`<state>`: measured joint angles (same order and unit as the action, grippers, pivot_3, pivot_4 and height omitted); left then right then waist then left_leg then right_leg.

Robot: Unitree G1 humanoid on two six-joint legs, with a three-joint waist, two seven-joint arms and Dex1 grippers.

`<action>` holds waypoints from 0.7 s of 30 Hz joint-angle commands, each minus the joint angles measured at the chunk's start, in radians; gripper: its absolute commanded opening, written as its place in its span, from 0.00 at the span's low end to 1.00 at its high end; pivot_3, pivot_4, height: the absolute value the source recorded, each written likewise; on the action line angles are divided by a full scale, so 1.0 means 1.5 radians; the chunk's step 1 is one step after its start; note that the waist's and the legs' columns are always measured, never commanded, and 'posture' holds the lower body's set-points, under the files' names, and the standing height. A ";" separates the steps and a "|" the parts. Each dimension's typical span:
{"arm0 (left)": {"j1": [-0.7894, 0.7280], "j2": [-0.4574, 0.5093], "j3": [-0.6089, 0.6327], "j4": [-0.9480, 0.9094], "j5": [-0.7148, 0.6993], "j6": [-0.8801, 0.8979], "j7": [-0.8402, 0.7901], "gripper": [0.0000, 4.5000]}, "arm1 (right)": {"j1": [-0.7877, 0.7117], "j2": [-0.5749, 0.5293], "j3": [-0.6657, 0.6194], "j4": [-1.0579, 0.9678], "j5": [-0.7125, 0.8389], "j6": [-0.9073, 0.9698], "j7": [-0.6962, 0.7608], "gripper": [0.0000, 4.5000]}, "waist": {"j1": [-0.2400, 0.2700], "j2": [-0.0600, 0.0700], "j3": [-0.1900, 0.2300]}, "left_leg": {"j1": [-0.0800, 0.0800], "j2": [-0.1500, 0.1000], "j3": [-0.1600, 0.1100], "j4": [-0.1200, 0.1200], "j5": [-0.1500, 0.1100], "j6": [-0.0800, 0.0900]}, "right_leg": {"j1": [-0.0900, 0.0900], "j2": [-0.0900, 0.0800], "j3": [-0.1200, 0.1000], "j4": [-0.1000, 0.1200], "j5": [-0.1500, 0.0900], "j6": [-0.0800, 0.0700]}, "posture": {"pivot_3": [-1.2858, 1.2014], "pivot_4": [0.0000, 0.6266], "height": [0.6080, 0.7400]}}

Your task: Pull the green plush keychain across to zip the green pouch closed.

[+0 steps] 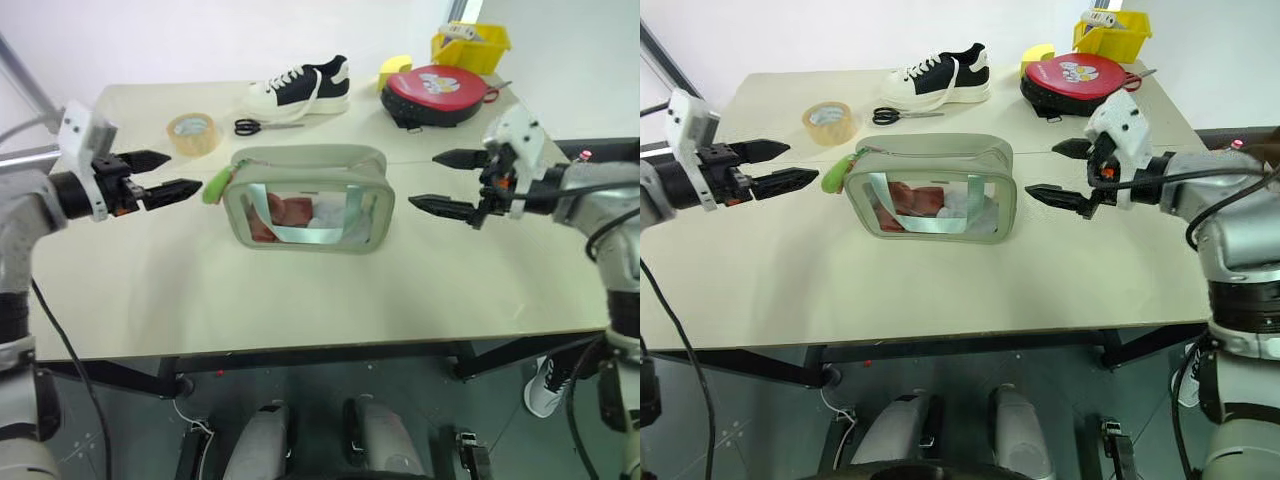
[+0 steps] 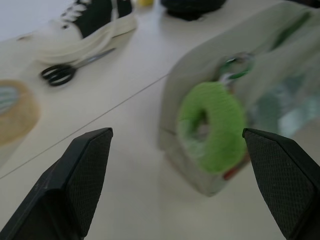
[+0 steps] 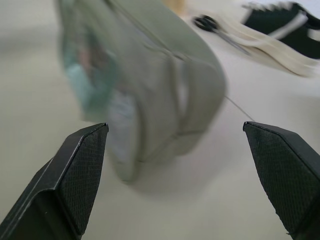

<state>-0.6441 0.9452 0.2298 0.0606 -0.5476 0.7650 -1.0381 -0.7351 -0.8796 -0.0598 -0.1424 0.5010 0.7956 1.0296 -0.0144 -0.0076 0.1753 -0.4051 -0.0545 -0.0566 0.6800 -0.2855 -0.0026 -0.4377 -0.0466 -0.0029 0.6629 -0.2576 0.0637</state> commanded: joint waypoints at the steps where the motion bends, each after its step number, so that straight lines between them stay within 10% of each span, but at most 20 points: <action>1: -0.028 0.025 0.010 -0.004 -0.017 -0.002 -0.029 0.99 | -0.036 0.018 -0.009 -0.050 0.045 0.038 -0.013 1.00 | 0.001 0.000 0.000 | 0.000 0.000 0.000 0.000 0.000 0.000 | 0.000 0.000 0.000 0.000 0.000 0.000 | 0.52 0.24 1.00; 21: -0.077 -0.005 -0.031 -0.190 -0.075 0.058 0.000 0.99 | -0.256 0.209 0.262 0.176 -0.182 -0.194 0.007 1.00 | 0.002 0.000 0.000 | -0.002 0.000 0.000 0.001 0.000 0.000 | -0.003 0.000 0.000 0.001 0.000 0.000 | 0.52 0.24 1.00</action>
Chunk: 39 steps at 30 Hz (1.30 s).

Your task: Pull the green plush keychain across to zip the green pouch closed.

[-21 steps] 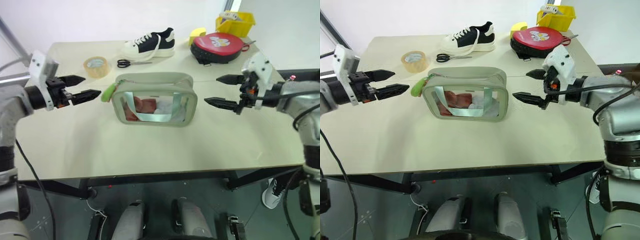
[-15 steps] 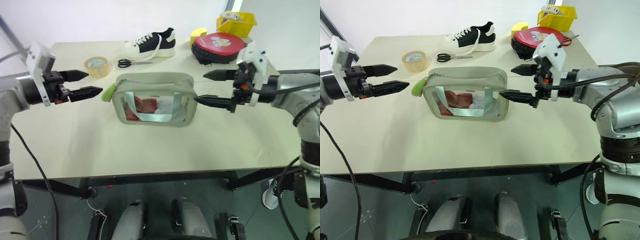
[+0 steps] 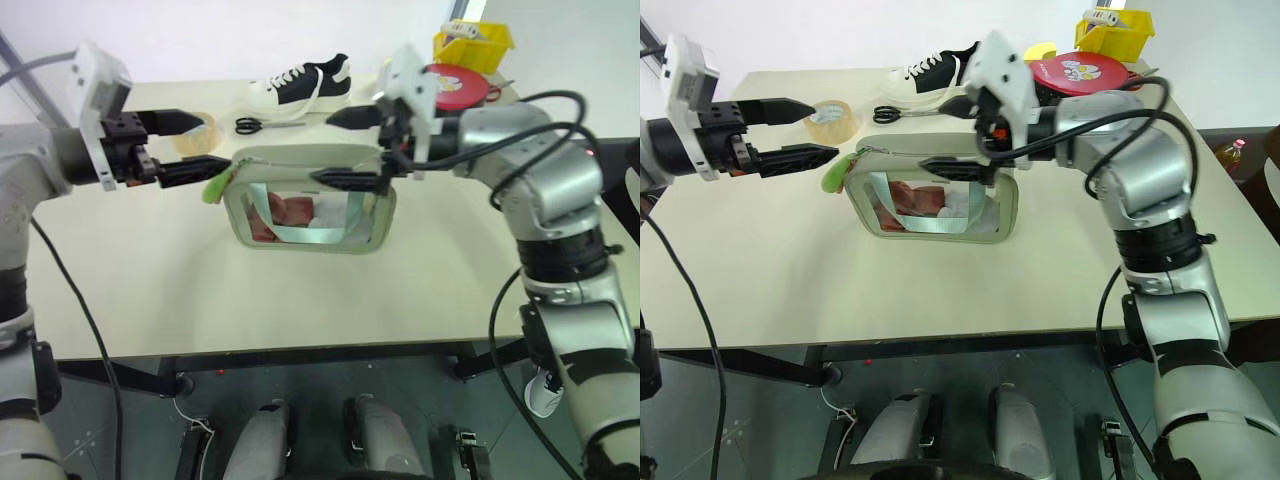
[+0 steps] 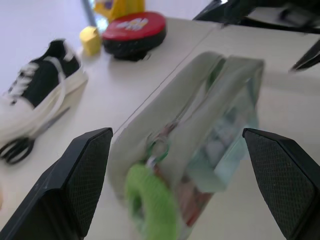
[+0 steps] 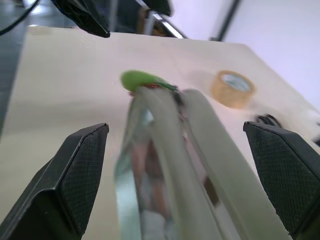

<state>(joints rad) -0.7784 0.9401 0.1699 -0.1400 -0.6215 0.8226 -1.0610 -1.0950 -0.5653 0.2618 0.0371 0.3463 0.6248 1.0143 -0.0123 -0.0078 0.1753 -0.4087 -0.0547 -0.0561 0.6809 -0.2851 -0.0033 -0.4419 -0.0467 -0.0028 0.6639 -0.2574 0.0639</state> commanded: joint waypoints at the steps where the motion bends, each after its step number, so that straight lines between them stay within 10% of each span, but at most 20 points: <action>1: 0.026 -0.007 0.015 -0.075 -0.031 0.027 0.029 0.99 | -0.022 0.003 0.079 0.097 -0.124 -0.123 0.011 1.00 | 0.001 0.000 0.000 | 0.000 0.000 0.000 0.000 0.000 0.000 | 0.000 0.000 0.000 0.000 0.000 0.000 | 0.52 0.24 1.00; 5: 0.068 -0.012 0.035 -0.121 -0.048 0.047 0.066 1.00 | -0.030 0.017 0.114 0.162 -0.181 -0.196 0.036 0.81 | -0.001 0.000 0.000 | 0.000 0.000 0.000 0.000 0.000 -0.001 | 0.000 0.000 0.000 0.000 0.000 0.000 | 0.52 0.24 1.00; 12: 0.086 -0.008 0.055 -0.137 -0.072 0.062 0.103 1.00 | -0.036 0.035 0.099 0.189 -0.206 -0.225 0.077 0.01 | -0.002 0.000 0.000 | 0.000 0.000 0.000 0.000 0.001 -0.001 | 0.000 0.000 0.000 0.000 0.000 0.000 | 0.52 0.24 1.00; 22: 0.105 0.016 0.062 -0.094 -0.050 0.024 0.105 1.00 | -0.184 0.077 0.069 0.458 -0.321 -0.439 -0.085 0.01 | -0.002 0.000 0.000 | 0.000 0.000 0.000 -0.001 0.003 -0.005 | -0.001 0.001 0.000 0.000 0.000 0.000 | 0.52 0.24 1.00; 39: 0.119 -0.005 0.051 -0.103 -0.056 0.014 0.126 1.00 | -0.129 0.102 0.070 0.530 -0.360 -0.605 -0.021 0.01 | -0.005 0.000 0.000 | 0.001 0.000 0.000 -0.001 0.002 -0.005 | -0.001 0.001 0.000 0.001 0.000 0.000 | 0.52 0.24 1.00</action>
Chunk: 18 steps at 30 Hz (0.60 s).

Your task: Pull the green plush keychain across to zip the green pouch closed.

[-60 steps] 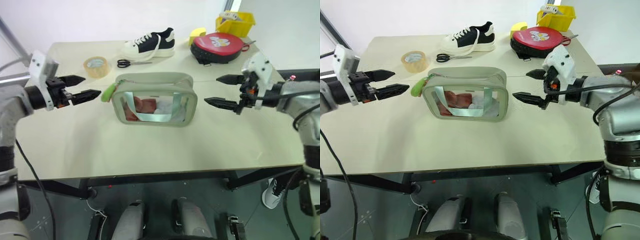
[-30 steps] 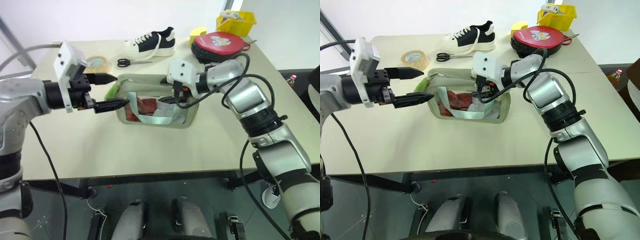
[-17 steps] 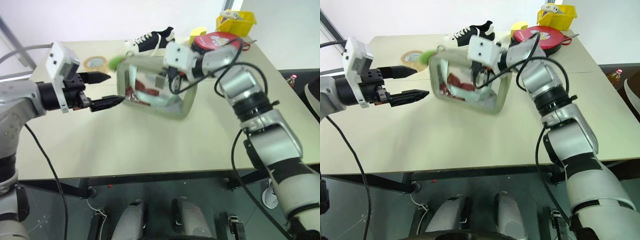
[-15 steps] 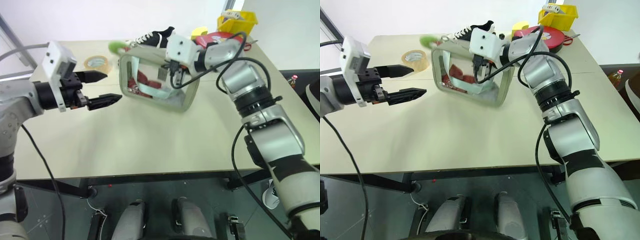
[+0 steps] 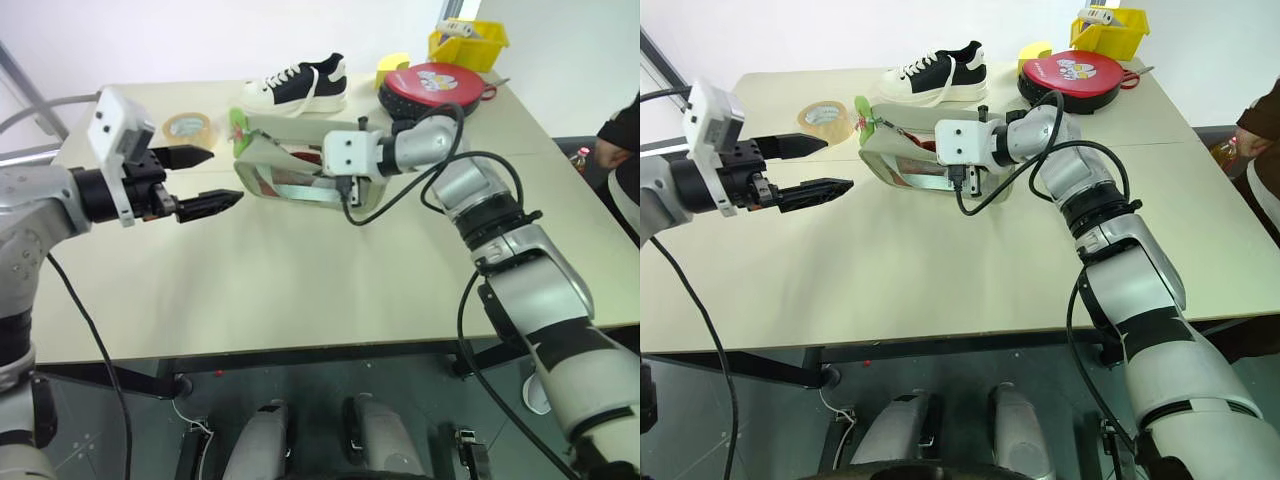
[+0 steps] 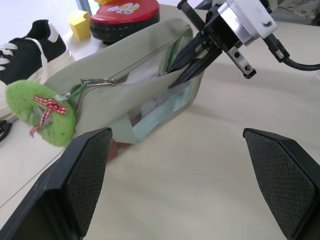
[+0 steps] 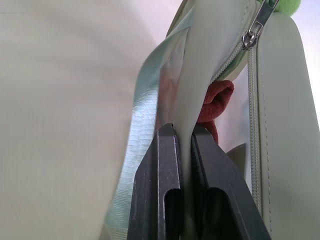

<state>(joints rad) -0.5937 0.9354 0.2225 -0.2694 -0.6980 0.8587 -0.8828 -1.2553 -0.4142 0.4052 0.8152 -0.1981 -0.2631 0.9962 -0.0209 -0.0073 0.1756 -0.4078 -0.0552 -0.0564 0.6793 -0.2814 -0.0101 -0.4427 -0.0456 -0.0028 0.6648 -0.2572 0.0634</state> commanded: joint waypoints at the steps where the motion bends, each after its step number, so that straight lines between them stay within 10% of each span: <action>1: -0.005 -0.003 0.015 -0.019 -0.007 -0.009 0.008 1.00 | -0.028 0.001 -0.029 0.014 0.003 -0.017 -0.012 0.01 | 0.000 0.000 0.000 | 0.000 0.000 0.000 0.000 0.000 0.000 | 0.000 0.000 0.000 0.000 0.000 0.000 | 0.52 0.24 1.00; 18: -0.015 -0.005 0.005 -0.016 -0.009 -0.009 0.013 1.00 | -0.021 0.015 -0.079 -0.053 0.070 0.046 0.088 0.01 | 0.001 0.000 0.000 | 0.000 0.000 0.000 0.000 0.000 -0.001 | 0.000 0.000 0.000 0.000 0.000 0.000 | 0.52 0.24 1.00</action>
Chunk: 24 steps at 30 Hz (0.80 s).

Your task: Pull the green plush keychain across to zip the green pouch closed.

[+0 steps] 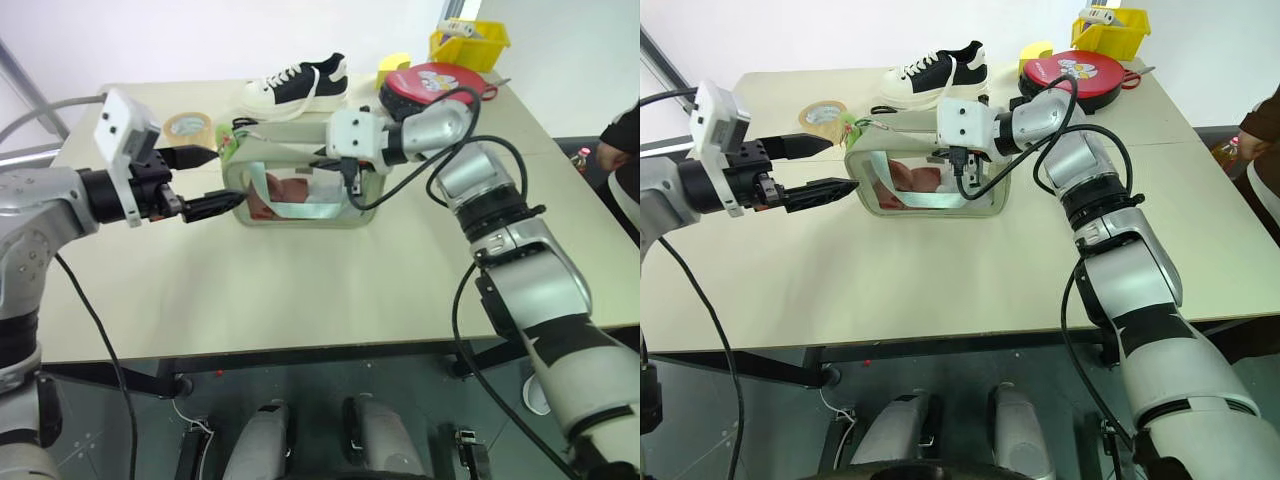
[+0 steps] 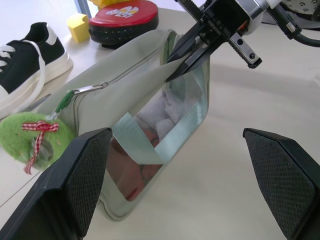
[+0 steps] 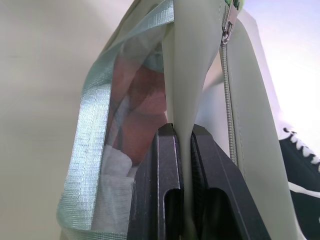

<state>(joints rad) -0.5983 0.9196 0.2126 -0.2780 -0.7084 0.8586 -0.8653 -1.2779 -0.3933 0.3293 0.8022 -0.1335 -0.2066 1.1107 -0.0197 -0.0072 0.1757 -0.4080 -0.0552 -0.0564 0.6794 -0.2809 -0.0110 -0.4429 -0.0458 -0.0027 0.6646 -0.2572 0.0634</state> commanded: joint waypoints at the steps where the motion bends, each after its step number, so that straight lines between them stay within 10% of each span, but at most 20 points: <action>1: -0.012 0.006 0.012 -0.011 -0.002 -0.009 0.001 1.00 | -0.001 0.002 -0.029 -0.051 0.031 0.016 0.016 0.01 | 0.000 0.000 0.000 | 0.000 0.000 0.000 0.000 0.000 0.000 | 0.000 0.000 0.000 0.000 0.000 0.000 | 0.52 0.24 1.00; 5: -0.010 0.004 0.011 -0.012 -0.002 -0.009 0.003 1.00 | 0.006 0.008 -0.035 -0.056 0.024 0.034 -0.014 0.01 | 0.000 0.000 0.000 | 0.000 0.000 0.000 0.000 0.000 0.000 | 0.000 0.000 0.000 0.000 0.000 0.000 | 0.52 0.24 1.00; 14: 0.000 0.025 0.035 0.034 0.016 -0.020 -0.003 1.00 | 0.065 -0.105 -0.105 -0.251 0.065 0.141 0.007 0.99 | 0.009 0.000 0.000 | 0.000 0.000 0.000 0.000 0.000 0.000 | 0.000 0.000 0.000 0.000 0.000 0.000 | 0.52 0.24 1.00; 24: -0.043 -0.008 0.034 0.200 0.076 -0.092 0.024 1.00 | 0.179 -0.157 -0.106 -0.348 0.076 0.231 0.002 0.94 | 0.003 0.000 0.000 | 0.000 0.000 0.000 0.000 -0.002 0.003 | 0.000 0.000 0.000 0.001 0.000 0.000 | 0.52 0.24 1.00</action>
<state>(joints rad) -0.6371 0.9120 0.2486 -0.0069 -0.6094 0.7517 -0.8400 -0.9980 -0.6362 0.1813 0.2830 -0.0241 0.1536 1.1370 -0.0158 -0.0068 0.1759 -0.4074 -0.0549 -0.0568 0.6802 -0.2835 -0.0061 -0.4426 -0.0457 -0.0029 0.6667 -0.2570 0.0631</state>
